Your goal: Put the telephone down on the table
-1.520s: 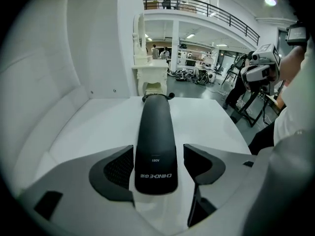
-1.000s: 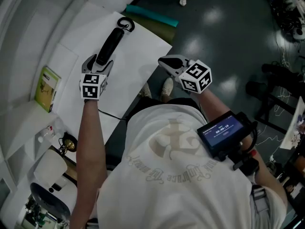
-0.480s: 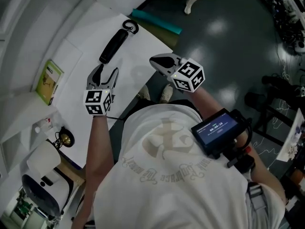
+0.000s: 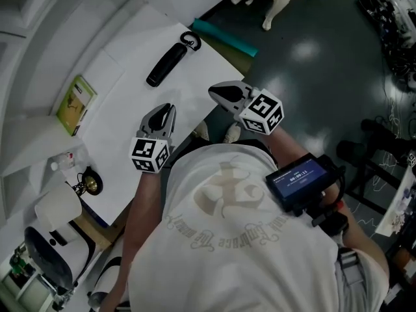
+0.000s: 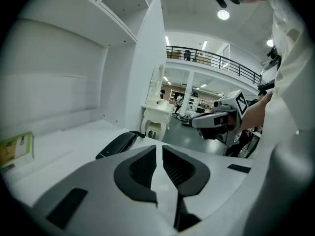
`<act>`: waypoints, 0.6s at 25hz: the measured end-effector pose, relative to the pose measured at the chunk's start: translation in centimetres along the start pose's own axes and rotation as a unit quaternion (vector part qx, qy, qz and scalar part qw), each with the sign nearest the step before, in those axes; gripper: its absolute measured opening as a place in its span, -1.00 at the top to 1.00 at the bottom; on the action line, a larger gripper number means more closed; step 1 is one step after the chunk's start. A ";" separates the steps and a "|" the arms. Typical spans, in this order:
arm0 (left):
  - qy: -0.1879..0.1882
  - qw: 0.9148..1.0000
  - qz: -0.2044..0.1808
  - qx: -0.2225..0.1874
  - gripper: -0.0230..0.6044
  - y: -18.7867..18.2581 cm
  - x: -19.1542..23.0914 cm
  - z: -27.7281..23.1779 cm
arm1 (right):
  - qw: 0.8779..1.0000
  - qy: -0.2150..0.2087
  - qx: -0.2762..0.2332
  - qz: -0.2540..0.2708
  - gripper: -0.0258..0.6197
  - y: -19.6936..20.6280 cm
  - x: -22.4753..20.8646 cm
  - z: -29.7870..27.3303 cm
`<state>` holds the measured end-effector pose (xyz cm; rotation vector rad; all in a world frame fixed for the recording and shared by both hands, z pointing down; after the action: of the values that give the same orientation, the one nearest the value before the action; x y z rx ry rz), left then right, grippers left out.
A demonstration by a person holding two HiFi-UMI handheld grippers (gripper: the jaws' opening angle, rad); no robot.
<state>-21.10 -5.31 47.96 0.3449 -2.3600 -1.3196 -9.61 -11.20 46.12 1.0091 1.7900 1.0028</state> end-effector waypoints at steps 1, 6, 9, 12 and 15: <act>0.003 1.000 0.001 -0.001 0.79 0.1 -0.3 0.0 | 1.000 0.000 -0.001 0.000 0.87 0.1 0.1 0.1; 0.013 1.000 0.010 -0.004 0.89 0.3 -1.1 -0.1 | 1.000 0.004 -0.002 -0.008 0.87 0.5 0.1 0.4; 0.018 1.000 0.010 -0.003 0.89 0.3 -1.2 -0.1 | 1.000 0.005 -0.003 -0.010 0.87 0.5 0.0 0.5; 0.019 1.000 0.010 -0.001 0.89 0.2 -1.0 -0.1 | 1.000 0.005 -0.005 -0.012 0.87 0.4 0.0 0.3; 0.018 1.000 0.009 0.000 0.89 0.3 -0.8 -0.1 | 1.000 0.004 -0.006 -0.011 0.87 0.4 0.1 0.2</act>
<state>-20.37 -4.96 48.06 0.3431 -2.3285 -1.2946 -9.38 -10.96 46.39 0.9769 1.7969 1.0045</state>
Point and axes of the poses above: the fingertips, and each gripper's own axes: z backward along the fingers, x to its left, y out of its underside, the point moved 1 cm from there along z, backward along the fingers, and after that the axes turned 6 degrees about y, right-handed, at the moved point
